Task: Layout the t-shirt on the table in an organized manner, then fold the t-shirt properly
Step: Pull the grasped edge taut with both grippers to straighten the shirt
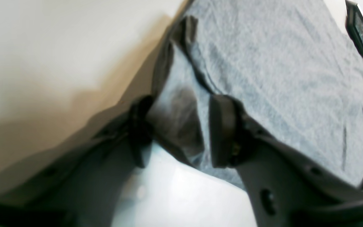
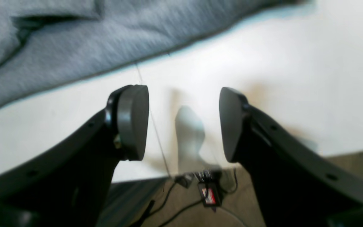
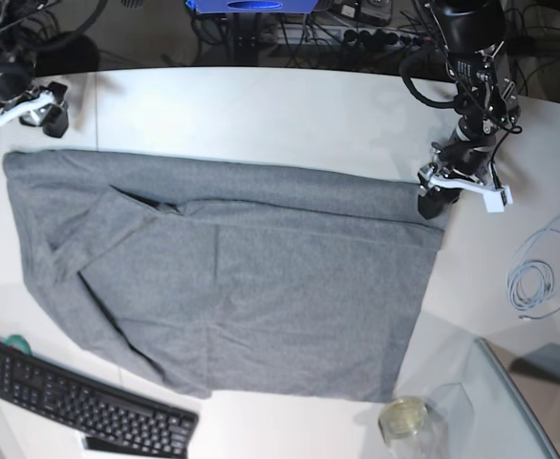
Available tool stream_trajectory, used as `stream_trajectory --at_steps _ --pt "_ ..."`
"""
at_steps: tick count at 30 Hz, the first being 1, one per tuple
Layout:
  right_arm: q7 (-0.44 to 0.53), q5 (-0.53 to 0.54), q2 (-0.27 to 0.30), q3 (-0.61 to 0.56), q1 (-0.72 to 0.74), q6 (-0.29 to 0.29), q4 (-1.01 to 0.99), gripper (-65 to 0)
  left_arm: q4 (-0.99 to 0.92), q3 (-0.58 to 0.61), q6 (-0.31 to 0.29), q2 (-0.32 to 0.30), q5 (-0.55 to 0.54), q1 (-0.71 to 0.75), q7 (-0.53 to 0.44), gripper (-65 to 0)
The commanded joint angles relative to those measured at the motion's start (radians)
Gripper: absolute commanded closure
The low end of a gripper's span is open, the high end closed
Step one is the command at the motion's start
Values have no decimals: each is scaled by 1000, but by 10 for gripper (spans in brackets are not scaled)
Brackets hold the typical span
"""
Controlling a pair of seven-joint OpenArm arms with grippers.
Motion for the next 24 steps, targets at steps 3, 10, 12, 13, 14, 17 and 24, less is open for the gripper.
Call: stream_trajectory --at_steps 3,10,12,13,14,17,24 --pt "17 23 10 3 -3 8 15 -329 2 1 11 -9 13 2 33 -252" --pt "-38 135 25 20 -2 8 7 -383 8 4 11 -9 15 2 33 -114" --pt "-85 203 33 88 17 8 -15 -471 8 4 11 -9 15 3 33 0" --pt "-116 227 39 124 35 8 -36 -507 8 2 11 -9 15 3 33 0" --pt "-141 236 41 147 53 8 -68 -530 8 2 11 -9 15 3 33 0" --pt "-156 238 62 203 115 8 -168 -509 8 5 11 -12 15 3 33 0" --pt "-159 238 137 212 218 8 -386 -480 9 4 11 -23 15 6 33 0"
